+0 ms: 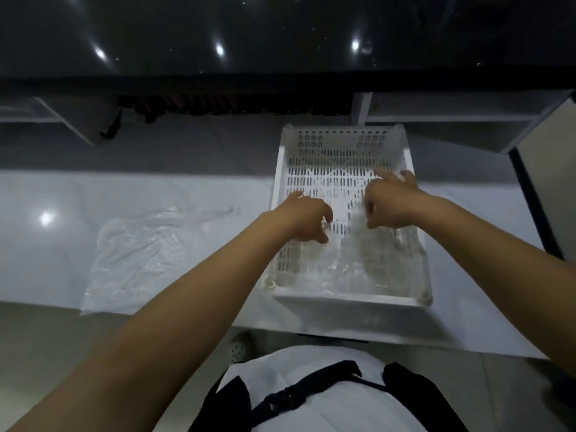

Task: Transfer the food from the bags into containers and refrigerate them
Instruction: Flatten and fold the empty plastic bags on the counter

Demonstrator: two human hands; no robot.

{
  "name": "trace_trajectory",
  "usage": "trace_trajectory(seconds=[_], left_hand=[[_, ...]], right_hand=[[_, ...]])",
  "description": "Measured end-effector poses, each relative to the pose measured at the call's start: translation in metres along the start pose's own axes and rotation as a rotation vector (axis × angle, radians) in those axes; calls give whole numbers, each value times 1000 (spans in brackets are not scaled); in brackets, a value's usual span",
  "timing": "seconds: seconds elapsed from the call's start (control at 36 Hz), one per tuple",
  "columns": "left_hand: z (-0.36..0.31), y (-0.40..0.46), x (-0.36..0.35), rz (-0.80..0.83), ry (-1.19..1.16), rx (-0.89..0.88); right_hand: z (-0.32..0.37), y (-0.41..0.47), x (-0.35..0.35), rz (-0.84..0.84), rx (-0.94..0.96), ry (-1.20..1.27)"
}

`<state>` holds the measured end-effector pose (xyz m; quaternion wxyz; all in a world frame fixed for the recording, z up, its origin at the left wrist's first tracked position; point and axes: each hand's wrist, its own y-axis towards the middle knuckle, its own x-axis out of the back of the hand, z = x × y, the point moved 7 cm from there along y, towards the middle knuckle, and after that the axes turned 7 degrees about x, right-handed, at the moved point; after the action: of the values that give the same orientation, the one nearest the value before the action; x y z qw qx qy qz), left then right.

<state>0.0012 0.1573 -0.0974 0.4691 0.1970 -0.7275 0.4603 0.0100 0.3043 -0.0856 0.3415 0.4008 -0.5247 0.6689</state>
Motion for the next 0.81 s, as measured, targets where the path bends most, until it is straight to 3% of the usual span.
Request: trace_trajectory(seconds=[0.11,0.28,0.36,0.5,0.61,0.72,0.81], left_hand=[[9,-26,8,-43,-199,-10],[62,-104,57,-272,-747,46],[100,-146,64,-349,-946,83],[163,-205,40,-354,-1037,214],[213,-242,12,-340,-1017,322],[253,-275,-15,-186,-1061,319],[277,-292,-5,-267,-1049,295]], right_hand=[[1,-13,18,-224,74,186],[2,-27,47,-499,95,1023],[20,-24,68,-603,165,1230],[86,-6,104,-666,307,1278],[158,23,114,-516,383,1201],[238,44,119,-372,456,1025],[302,52,124,-204,587,814]])
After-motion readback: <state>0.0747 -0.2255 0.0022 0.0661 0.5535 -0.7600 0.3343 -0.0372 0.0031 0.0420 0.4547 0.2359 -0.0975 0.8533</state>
